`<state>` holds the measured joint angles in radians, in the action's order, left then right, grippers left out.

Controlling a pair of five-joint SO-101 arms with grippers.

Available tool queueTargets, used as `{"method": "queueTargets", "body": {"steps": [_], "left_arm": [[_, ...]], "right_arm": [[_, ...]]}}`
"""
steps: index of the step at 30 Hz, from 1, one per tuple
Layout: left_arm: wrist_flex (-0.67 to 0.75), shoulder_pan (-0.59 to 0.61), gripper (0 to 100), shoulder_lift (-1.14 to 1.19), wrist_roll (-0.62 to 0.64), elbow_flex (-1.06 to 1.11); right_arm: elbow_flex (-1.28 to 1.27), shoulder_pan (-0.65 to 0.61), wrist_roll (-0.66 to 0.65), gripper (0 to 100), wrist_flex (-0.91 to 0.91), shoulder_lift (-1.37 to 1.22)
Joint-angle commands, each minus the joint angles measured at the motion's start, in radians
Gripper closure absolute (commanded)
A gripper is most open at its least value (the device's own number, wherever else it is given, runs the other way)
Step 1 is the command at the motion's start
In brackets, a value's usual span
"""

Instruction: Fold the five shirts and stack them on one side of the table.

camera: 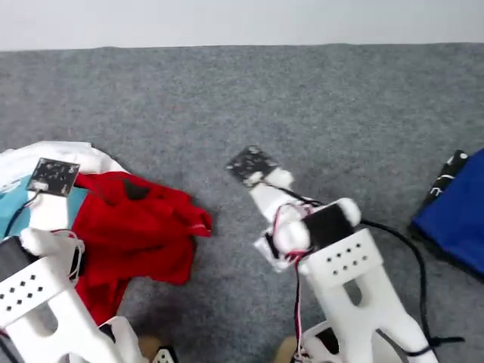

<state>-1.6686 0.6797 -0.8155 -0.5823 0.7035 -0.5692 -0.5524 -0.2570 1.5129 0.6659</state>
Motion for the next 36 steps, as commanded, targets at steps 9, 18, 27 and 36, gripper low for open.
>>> {"method": "queueTargets", "body": {"steps": [9,18,27,36], "left_arm": [[0.052,0.054,84,-0.02,-0.006,0.042],[0.072,0.054,84,-0.026,-0.006,0.042],[0.072,0.054,84,-0.028,-0.006,0.041],[0.072,0.054,84,-0.028,-0.006,0.035]], "right_arm": [[0.239,-0.306,0.044,73.1,-0.147,-0.119],[0.45,-0.444,0.044,73.1,-0.157,-0.415],[0.56,-0.409,-0.005,73.2,-0.269,-0.71],[0.69,-0.262,-0.011,75.5,-0.311,-0.881]]}}
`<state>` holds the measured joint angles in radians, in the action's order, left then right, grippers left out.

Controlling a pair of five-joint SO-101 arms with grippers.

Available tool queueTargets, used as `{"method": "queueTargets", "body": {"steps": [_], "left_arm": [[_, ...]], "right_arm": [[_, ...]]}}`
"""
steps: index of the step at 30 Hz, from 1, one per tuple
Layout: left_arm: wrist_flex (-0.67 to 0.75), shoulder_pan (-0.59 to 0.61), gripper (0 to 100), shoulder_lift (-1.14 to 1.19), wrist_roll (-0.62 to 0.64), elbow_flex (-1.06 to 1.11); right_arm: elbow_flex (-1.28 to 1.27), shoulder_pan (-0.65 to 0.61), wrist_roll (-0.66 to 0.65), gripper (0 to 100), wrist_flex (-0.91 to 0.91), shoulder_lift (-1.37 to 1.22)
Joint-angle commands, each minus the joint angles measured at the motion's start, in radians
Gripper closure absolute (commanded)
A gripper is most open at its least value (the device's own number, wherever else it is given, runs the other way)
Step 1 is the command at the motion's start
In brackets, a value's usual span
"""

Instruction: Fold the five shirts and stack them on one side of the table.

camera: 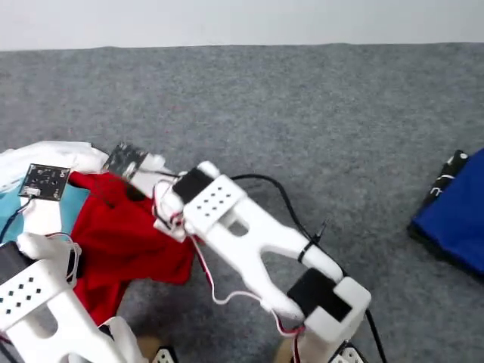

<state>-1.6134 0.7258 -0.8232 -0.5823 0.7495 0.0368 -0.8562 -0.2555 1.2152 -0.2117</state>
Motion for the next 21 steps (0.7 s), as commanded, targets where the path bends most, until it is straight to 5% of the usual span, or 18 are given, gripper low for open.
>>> {"method": "queueTargets", "body": {"steps": [1,6,12,16,21], "left_arm": [[0.017,0.008,84,-0.02,-0.006,-0.012],[0.017,0.005,84,-0.02,-0.006,-0.01],[0.017,0.005,84,-0.02,-0.006,-0.015],[0.009,0.008,84,-0.021,0.0,-0.087],[0.009,-0.011,84,-0.02,0.18,-0.28]], "right_arm": [[0.097,0.047,-0.014,78.3,-0.013,-0.01],[0.114,0.05,-0.015,99.8,-0.01,-0.013],[0.193,0.074,-0.026,98.8,0.156,-0.013],[0.338,0.128,-0.147,98.8,0.325,-0.013],[0.532,0.219,-0.189,98.8,0.492,-0.013]]}}
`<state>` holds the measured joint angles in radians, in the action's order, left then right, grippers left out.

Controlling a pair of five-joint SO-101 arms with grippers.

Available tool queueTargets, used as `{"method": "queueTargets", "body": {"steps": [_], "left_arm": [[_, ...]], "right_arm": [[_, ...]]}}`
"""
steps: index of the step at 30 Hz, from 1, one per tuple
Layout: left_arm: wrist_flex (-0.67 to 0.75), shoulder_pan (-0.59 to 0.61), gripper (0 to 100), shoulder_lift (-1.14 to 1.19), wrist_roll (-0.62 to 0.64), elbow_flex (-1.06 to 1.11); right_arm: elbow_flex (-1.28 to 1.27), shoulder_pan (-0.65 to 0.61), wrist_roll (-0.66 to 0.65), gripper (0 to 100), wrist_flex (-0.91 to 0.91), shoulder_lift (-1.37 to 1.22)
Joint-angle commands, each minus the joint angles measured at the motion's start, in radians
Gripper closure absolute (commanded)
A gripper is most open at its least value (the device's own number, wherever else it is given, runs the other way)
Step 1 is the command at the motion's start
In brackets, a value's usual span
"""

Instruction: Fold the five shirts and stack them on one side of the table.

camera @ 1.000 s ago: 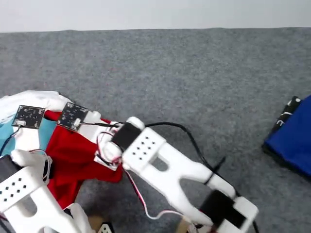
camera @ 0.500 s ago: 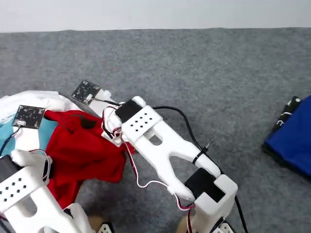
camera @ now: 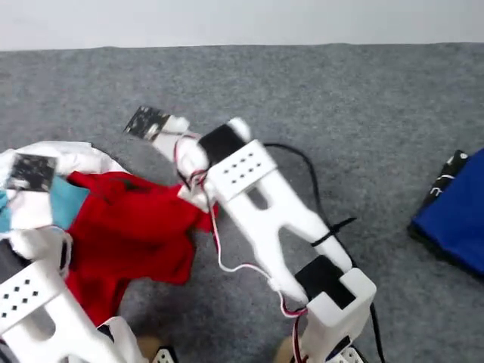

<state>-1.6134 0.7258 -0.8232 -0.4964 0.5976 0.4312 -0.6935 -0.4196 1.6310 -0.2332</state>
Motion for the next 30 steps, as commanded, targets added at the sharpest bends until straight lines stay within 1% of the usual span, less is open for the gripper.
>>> {"method": "queueTargets", "body": {"steps": [1,4,8,14,19,22,26,30], "left_arm": [[0.009,-0.029,84,-0.02,0.124,-0.163],[0.009,-0.091,84,-0.02,0.209,-0.245],[0.005,-0.19,84,-0.02,0.287,-0.312],[-0.009,-0.377,84,-0.02,0.353,-0.384],[-0.015,-0.5,84,-0.014,0.388,-0.386],[-0.052,-0.562,84,0.002,0.393,-0.374],[-0.11,-0.641,84,0.081,0.391,-0.317],[-0.124,-0.733,84,0.187,0.39,-0.265]], "right_arm": [[0.172,0.073,-0.025,98.8,0.102,0.008],[0.23,0.13,-0.026,98.8,0.156,0.008],[0.232,0.223,-0.026,98.8,0.157,0.056],[0.232,0.367,-0.029,98.8,0.157,0.176],[0.23,0.51,-0.095,98.8,0.159,0.262],[0.193,0.587,-0.13,98.8,0.16,0.292],[0.06,0.63,-0.167,98.8,0.159,0.337],[-0.078,0.624,-0.169,98.8,0.156,0.401]]}}
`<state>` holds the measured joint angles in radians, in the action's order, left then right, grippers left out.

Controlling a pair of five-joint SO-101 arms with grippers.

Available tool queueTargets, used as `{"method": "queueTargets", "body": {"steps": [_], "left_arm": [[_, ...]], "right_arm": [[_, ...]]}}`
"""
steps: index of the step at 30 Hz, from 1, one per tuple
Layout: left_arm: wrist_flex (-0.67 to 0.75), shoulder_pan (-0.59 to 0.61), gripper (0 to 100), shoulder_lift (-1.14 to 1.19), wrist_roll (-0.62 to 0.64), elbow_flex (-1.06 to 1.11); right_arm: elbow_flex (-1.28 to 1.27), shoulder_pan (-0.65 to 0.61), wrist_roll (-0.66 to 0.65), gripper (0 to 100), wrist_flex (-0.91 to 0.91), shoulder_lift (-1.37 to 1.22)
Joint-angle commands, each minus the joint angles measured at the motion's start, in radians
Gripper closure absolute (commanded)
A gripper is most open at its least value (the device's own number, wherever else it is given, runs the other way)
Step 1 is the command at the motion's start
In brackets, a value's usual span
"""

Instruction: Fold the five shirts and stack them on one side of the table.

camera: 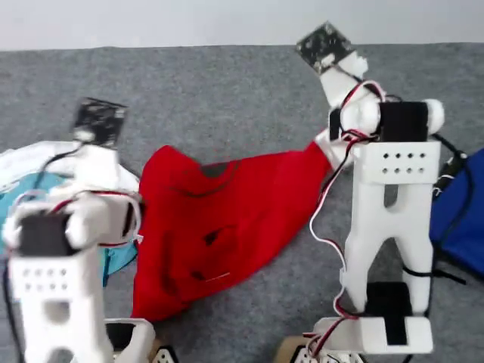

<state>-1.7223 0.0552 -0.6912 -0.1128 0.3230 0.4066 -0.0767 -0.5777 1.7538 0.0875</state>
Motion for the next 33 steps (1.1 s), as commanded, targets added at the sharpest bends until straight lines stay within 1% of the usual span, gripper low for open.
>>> {"method": "queueTargets", "body": {"steps": [1,5,9,12,15,17,19,21,25,30,33], "left_arm": [[-0.012,-0.094,84,0.083,0.006,0.013],[0.003,-0.244,84,0.195,0.006,0.008],[0.049,-0.356,84,0.305,0.006,0.008],[0.081,-0.408,84,0.367,0.005,0.007],[0.104,-0.399,84,0.381,0.005,-0.012],[0.103,-0.342,84,0.381,0.005,-0.048],[0.098,-0.25,84,0.381,0.005,-0.091],[0.098,-0.138,84,0.381,0.003,-0.137],[0.097,0.11,84,0.381,-0.054,-0.239],[0.055,0.393,84,0.382,-0.066,-0.361],[0.035,0.516,84,0.382,-0.097,-0.377]], "right_arm": [[-0.078,-0.002,-0.011,98.8,0.033,0.093],[-0.163,-0.022,-0.012,98.8,0.033,0.14],[-0.178,-0.03,-0.012,98.8,0.033,0.173],[-0.18,-0.036,-0.012,98.8,0.033,0.208],[-0.18,-0.064,-0.012,98.8,0.033,0.236],[-0.18,-0.077,-0.02,98.8,0.033,0.255],[-0.18,-0.099,-0.054,98.8,0.033,0.274],[-0.175,-0.117,-0.078,98.8,0.033,0.294],[-0.11,-0.166,-0.081,98.8,0.025,0.334],[-0.011,-0.282,-0.081,98.8,-0.016,0.337],[0.003,-0.392,-0.081,98.8,-0.105,0.337]]}}
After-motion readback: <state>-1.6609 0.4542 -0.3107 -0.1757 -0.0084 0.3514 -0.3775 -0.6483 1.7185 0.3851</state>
